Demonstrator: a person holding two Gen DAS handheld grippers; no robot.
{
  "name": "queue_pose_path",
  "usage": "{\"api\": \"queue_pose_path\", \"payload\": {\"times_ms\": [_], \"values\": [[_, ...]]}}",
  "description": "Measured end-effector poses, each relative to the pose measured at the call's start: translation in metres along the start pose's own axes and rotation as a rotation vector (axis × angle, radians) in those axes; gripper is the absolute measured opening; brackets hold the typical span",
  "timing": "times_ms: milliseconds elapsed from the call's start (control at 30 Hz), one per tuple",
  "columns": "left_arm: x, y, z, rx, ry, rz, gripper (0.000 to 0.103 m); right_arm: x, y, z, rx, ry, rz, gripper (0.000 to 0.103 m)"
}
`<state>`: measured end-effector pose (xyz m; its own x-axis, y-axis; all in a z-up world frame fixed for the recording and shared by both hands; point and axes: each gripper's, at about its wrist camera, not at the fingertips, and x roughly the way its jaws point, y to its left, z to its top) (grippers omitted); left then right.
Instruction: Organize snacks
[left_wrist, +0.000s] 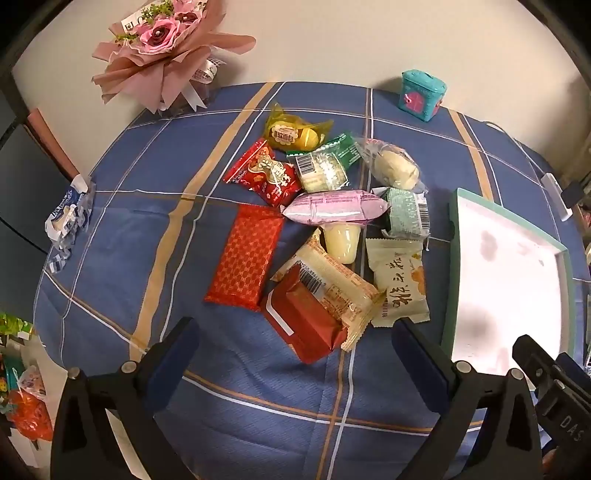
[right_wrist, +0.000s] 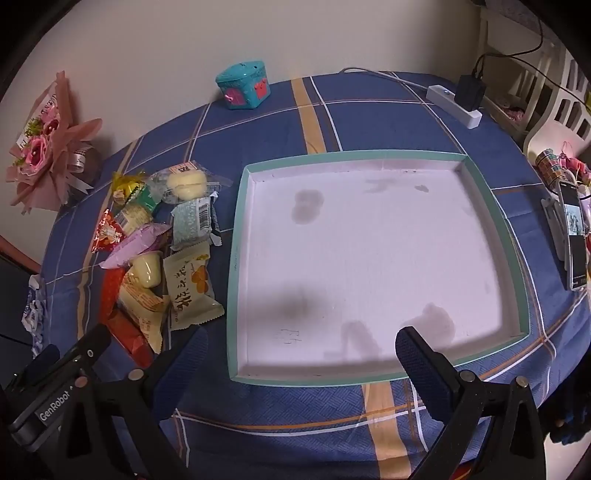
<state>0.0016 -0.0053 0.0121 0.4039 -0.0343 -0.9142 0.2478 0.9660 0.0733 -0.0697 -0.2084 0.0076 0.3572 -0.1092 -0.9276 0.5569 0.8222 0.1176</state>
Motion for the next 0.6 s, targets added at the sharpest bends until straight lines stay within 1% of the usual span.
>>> {"api": "queue_pose_path", "payload": {"times_ms": [267, 600], "values": [[-0.0002, 0.0017, -0.0027, -0.007, -0.013, -0.022, 0.103, 0.0023, 0.0012, -0.0006, -0.005, 0.002, 0.006, 0.103], [0.0004, 0.0046, -0.0033, -0.013, -0.026, -0.013, 0.103, 0.005, 0.0035, -0.0025, -0.009, 0.005, 0.003, 0.103]]}}
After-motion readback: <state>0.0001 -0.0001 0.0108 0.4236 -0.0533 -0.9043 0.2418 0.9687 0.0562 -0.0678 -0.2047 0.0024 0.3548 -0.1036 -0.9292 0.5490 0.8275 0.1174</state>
